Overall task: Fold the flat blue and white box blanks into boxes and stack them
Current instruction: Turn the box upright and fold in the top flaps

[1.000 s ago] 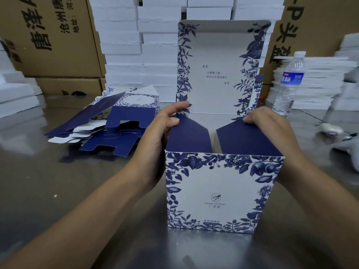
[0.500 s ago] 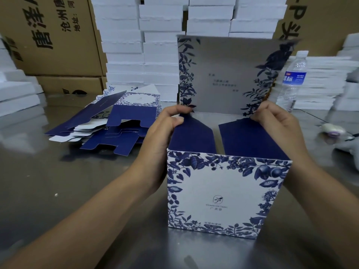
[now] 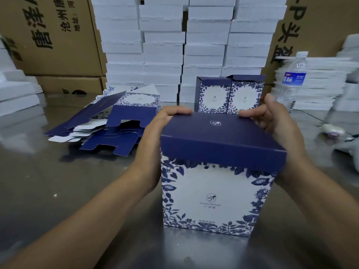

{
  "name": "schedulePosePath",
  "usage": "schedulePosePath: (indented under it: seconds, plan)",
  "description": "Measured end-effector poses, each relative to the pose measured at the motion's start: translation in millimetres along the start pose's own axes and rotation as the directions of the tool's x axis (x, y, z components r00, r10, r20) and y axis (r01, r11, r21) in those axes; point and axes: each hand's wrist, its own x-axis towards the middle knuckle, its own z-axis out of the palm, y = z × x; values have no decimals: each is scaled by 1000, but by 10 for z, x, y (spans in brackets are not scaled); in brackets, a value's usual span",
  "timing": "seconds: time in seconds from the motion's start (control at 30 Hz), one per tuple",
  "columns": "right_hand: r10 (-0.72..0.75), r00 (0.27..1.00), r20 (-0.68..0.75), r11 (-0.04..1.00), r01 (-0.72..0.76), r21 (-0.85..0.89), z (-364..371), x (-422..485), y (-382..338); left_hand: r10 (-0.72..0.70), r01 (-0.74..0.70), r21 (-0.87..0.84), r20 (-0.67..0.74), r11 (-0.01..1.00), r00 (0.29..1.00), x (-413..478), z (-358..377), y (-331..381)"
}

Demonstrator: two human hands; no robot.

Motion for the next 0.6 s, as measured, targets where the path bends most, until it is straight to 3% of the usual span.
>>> schedulePosePath:
  seconds: [0.07,0.17,0.3,0.4,0.5,0.6]
  plan:
    - [-26,999,-40,999,25,-33,17,-28,-22,-9,9,68,9,998,1000,86,6,74]
    - [-49,999,13,992,50,-117,22,-97,-51,-87,91,254,-25,963,996,197,3,150]
    - [83,991,109,993,-73,-89,23,-107,-109,-96,99,95,-30,991,995,103,36,208]
    - [254,955,151,953,-221,-209,85,-54,-138,-145,147,112,-23,983,989,86,9,251]
    - [302,938,170,942,-267,-204,149,37,-125,-237,236,35,39,971,971,80,21,333]
    - [357,923,143,921,-322,-219,114,33,-161,-323,308,134,106,942,941,124,32,389]
